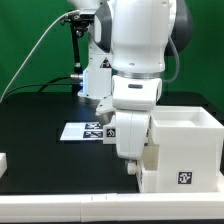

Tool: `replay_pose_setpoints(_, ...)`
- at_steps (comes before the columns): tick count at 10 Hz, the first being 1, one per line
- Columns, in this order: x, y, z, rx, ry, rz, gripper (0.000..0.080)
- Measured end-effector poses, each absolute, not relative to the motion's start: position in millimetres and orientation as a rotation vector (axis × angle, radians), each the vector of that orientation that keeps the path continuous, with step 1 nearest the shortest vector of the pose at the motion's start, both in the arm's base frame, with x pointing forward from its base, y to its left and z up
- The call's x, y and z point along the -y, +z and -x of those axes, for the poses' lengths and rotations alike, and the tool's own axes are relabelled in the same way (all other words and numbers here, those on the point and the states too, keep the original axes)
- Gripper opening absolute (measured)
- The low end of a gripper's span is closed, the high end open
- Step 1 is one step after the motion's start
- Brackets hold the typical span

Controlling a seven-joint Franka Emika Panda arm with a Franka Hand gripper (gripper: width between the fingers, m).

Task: Assemble drawer

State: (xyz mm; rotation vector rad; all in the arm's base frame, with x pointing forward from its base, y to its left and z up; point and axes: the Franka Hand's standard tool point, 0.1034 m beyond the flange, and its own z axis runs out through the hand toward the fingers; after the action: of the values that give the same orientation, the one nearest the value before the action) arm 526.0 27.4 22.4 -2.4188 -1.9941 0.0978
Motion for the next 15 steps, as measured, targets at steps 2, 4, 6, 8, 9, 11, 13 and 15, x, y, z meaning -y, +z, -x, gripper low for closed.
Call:
replay_pose_setpoints(2,-24.6,22.3,-518.8,1.971,0.109,2.432,0.0649)
replay_pose_setpoints(4,-23.4,21.6,-518.1,1.968,0.113,2.433,0.0649)
replay_pose_setpoints(6,-23.1,21.1,-517.8,1.967,0.114,2.433,0.0649)
replay_pose_setpoints(8,-26.0,22.1,-514.0,1.953,0.165,2.419,0.0649)
replay_pose_setpoints(9,-29.9,26.6,-515.1,1.911,0.205,2.439,0.0649)
replay_pose_setpoints(11,-35.6,33.4,-518.1,1.814,0.239,2.513,0.0649)
replay_pose_setpoints(13,-36.3,34.3,-518.3,1.776,0.24,2.546,0.0649)
replay_pose_setpoints(15,-36.8,37.2,-516.3,1.722,0.323,2.557,0.0649)
